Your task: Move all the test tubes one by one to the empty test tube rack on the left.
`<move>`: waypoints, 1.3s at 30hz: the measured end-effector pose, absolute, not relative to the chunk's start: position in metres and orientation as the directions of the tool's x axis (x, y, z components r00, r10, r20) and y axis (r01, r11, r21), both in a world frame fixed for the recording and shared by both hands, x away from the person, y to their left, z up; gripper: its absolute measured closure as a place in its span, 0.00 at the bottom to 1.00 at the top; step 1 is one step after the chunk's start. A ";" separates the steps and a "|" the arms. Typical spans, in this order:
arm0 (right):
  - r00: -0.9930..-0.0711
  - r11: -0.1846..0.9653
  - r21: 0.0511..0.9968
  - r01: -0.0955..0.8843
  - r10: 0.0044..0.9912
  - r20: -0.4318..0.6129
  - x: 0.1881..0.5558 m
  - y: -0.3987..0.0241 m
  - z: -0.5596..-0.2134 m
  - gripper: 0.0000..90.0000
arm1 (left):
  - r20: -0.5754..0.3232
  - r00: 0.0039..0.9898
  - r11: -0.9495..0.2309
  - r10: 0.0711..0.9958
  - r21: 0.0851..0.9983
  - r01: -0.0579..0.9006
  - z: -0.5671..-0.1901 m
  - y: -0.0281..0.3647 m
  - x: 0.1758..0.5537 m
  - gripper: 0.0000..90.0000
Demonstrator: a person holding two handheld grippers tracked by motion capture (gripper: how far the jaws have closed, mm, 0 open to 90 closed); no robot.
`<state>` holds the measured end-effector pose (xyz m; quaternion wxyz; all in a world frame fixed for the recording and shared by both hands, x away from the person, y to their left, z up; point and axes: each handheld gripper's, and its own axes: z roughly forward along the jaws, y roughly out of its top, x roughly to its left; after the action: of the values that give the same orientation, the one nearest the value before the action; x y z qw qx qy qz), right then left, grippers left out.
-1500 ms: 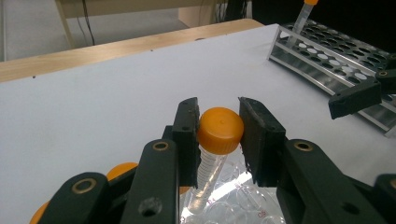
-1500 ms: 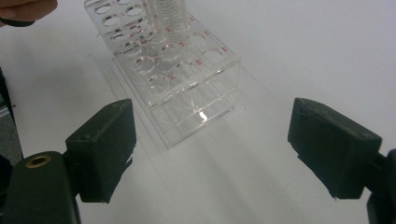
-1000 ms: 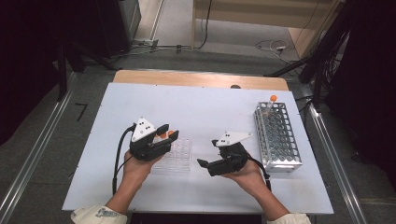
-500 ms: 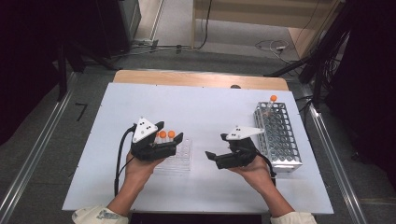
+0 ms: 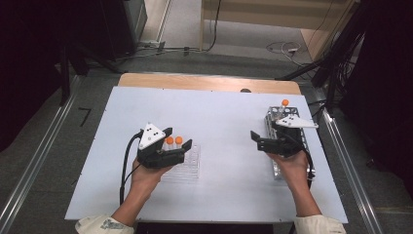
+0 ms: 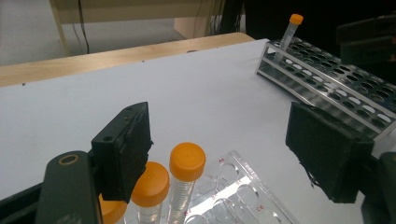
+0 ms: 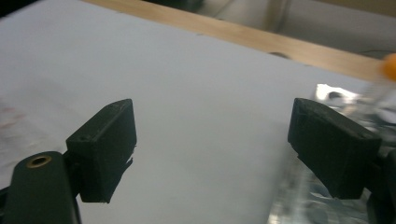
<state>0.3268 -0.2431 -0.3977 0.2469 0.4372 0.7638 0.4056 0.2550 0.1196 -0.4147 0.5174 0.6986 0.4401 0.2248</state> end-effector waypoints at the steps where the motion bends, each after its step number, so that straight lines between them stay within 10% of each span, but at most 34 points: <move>1: -0.469 0.267 0.833 0.484 0.883 -0.011 0.332 -0.250 -0.396 0.15 | -0.141 0.512 -0.079 0.848 0.920 0.383 -0.415 0.119 0.255 0.26; 14: -0.242 0.141 0.825 0.547 0.970 -0.005 0.390 -0.292 -0.411 0.26 | -0.137 0.515 -0.089 0.846 0.916 0.390 -0.417 0.116 0.256 0.26; 39: -0.222 0.172 0.745 0.644 0.974 -0.033 0.454 -0.292 -0.428 0.72 | -0.144 0.507 -0.087 0.850 0.910 0.406 -0.421 0.120 0.257 0.27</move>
<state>0.4537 -0.2919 -0.4275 0.2665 0.5639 0.7177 0.3097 0.2575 0.1204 -0.4214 0.5074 0.7041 0.4459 0.2189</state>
